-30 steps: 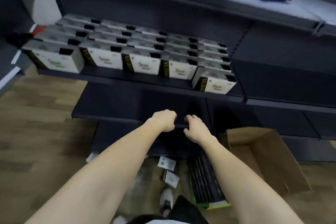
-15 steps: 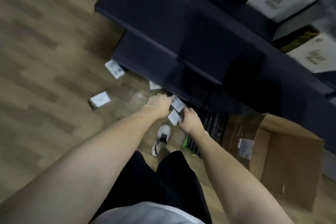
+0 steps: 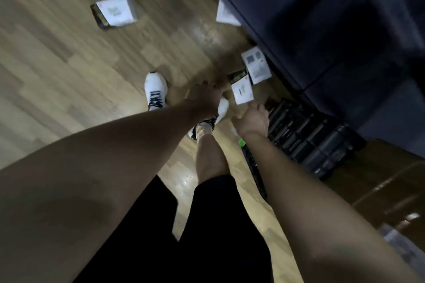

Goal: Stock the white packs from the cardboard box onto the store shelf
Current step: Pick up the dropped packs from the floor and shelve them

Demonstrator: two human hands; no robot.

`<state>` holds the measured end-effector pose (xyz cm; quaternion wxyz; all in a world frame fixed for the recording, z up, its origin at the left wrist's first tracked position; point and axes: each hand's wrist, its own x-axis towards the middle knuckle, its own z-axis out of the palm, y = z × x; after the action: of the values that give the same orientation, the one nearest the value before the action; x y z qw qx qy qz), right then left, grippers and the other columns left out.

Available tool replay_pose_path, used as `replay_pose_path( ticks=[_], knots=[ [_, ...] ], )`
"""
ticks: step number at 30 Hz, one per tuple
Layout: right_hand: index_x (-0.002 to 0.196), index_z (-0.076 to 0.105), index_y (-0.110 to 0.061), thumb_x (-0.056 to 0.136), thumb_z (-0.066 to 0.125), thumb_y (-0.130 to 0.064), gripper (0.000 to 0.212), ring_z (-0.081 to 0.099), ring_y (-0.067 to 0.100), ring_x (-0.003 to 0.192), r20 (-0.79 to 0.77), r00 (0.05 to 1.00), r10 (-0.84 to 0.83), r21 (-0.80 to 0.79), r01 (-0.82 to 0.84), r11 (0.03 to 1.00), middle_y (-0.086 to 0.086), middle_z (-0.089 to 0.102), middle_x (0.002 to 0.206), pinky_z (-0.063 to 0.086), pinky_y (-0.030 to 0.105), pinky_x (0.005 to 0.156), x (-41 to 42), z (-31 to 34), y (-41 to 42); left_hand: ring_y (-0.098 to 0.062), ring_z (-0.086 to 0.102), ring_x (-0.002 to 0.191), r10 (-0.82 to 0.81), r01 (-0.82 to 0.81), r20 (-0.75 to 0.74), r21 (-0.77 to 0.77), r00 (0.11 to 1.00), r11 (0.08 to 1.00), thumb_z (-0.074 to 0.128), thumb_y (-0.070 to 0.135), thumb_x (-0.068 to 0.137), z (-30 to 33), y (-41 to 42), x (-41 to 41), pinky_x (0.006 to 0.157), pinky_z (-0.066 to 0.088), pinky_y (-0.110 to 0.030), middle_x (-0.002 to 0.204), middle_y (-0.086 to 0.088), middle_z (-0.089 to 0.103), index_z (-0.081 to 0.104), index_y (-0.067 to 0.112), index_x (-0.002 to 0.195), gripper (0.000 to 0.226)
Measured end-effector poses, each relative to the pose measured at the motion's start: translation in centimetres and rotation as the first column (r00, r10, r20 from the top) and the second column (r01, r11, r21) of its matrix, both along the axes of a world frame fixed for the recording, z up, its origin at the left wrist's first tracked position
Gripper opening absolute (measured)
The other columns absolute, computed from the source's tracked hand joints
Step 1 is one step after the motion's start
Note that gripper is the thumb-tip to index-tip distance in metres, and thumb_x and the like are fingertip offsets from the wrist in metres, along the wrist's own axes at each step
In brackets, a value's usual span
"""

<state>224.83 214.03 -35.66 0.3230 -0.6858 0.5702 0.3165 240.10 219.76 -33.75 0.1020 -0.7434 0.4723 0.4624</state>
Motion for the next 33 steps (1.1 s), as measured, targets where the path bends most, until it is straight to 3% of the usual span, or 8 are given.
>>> replay_pose_path(
  ticks=[10,14,17,21,24,26,29,33],
  knots=[
    [0.146,0.037,-0.008,0.084,0.074,-0.028,0.075,0.036,0.031,0.136,0.034,0.988,-0.149,-0.016,0.150,0.989,0.011,0.037,0.150,0.038,0.039,0.109,-3.3,-17.5,0.6,-0.028,0.044,0.129,0.047,-0.047,-0.009,-0.025,0.999,0.999,0.063,0.012,0.085,-17.5,-0.3,-3.5,0.094,0.042,-0.037,0.136,-0.008,0.051,0.048,0.015,0.134,0.051],
    [0.140,0.042,-0.010,0.080,0.075,-0.029,0.071,0.043,0.032,0.130,0.026,0.992,-0.123,-0.042,0.124,0.991,0.012,0.044,0.142,0.044,0.040,0.105,-3.5,-23.6,-0.5,-0.031,0.045,0.126,0.054,-0.054,-0.004,-0.011,0.999,0.998,0.059,0.008,0.085,-23.0,-0.8,-3.6,0.093,0.042,-0.039,0.133,-0.012,0.053,0.048,0.012,0.133,0.050],
    [0.141,0.038,-0.011,0.075,0.077,-0.036,0.081,0.047,0.031,0.127,-0.003,0.996,-0.086,-0.088,0.085,0.993,0.012,0.045,0.142,0.048,0.042,0.101,-3.1,-27.7,-0.7,-0.032,0.044,0.127,0.034,-0.034,-0.003,-0.001,0.999,0.999,0.056,0.009,0.087,-26.5,-1.0,-4.0,0.093,0.043,-0.041,0.135,-0.012,0.051,0.044,0.012,0.139,0.053],
    [0.153,0.017,-0.007,0.072,0.079,-0.052,0.111,0.034,0.035,0.140,-0.099,0.994,-0.055,-0.172,0.037,0.984,0.016,0.029,0.155,0.035,0.048,0.113,-2.7,-32.5,-1.3,-0.031,0.045,0.125,0.012,-0.012,-0.019,-0.008,1.000,1.000,0.059,0.012,0.089,-30.7,-0.8,-4.3,0.091,0.044,-0.041,0.133,-0.012,0.051,0.041,0.013,0.140,0.054],
    [0.156,0.006,-0.004,0.074,0.079,-0.053,0.120,0.023,0.034,0.147,-0.202,0.979,-0.033,-0.142,0.004,0.990,0.018,0.019,0.160,0.020,0.047,0.120,-2.3,-34.9,-1.7,-0.031,0.046,0.125,-0.002,0.002,-0.008,-0.011,1.000,1.000,0.061,0.015,0.090,-33.3,-0.7,-4.1,0.094,0.042,-0.041,0.133,-0.012,0.051,0.038,0.013,0.143,0.058],
    [0.155,0.007,-0.002,0.077,0.077,-0.052,0.116,0.027,0.034,0.145,-0.229,0.972,-0.044,-0.188,0.000,0.982,0.019,0.023,0.158,0.021,0.046,0.118,-2.1,-36.4,-1.6,-0.032,0.046,0.125,-0.010,0.010,-0.013,-0.018,1.000,1.000,0.061,0.014,0.089,-34.6,-0.6,-3.9,0.095,0.042,-0.041,0.133,-0.012,0.051,0.037,0.012,0.144,0.060],
    [0.154,0.013,-0.001,0.090,0.065,-0.042,0.091,0.035,0.036,0.138,-0.239,0.970,-0.042,-0.251,-0.020,0.968,0.021,0.031,0.152,0.026,0.045,0.113,-1.6,-37.7,-1.4,-0.032,0.046,0.124,-0.035,0.034,-0.027,-0.019,0.999,0.999,0.061,0.012,0.088,-35.7,-0.3,-3.5,0.095,0.043,-0.042,0.132,-0.013,0.051,0.036,0.011,0.143,0.060],
    [0.148,0.025,-0.002,0.081,0.070,-0.050,0.094,0.041,0.035,0.130,-0.180,0.982,-0.050,-0.228,0.007,0.974,0.020,0.039,0.143,0.037,0.044,0.103,-0.7,-36.0,-1.2,-0.031,0.048,0.122,-0.034,0.034,-0.024,-0.028,0.999,0.999,0.059,0.012,0.089,-34.9,0.0,-3.2,0.094,0.044,-0.040,0.131,-0.013,0.052,0.037,0.011,0.143,0.059]
  ],
)
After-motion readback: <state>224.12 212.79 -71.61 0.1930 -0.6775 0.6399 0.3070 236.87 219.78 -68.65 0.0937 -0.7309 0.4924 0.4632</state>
